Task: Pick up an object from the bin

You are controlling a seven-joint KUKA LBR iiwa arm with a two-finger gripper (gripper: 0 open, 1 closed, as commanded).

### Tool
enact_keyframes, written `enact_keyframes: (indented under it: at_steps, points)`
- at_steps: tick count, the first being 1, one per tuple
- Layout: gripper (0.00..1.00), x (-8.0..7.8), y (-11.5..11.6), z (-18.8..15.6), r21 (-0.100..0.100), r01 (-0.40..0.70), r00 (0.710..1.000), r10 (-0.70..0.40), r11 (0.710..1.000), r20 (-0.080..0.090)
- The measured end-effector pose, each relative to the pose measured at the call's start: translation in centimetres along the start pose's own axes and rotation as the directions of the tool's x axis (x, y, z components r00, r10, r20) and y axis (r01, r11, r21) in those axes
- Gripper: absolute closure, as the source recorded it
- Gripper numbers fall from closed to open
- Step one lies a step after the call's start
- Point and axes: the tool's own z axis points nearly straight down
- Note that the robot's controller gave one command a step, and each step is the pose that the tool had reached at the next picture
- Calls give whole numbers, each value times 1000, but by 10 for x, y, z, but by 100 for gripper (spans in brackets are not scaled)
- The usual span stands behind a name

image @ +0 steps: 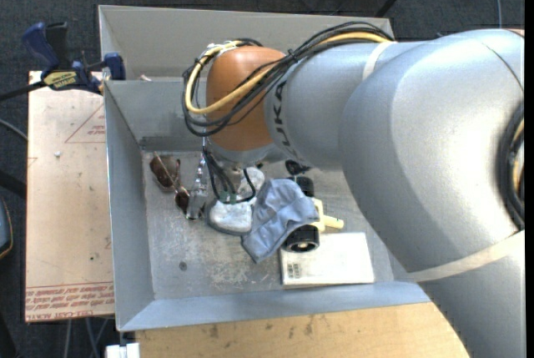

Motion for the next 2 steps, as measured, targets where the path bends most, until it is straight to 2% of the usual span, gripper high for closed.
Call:
enact_keyframes:
  at_steps: [2]
  points:
    - [100,-4,4,0,0,18,1000,-18,1000,2]
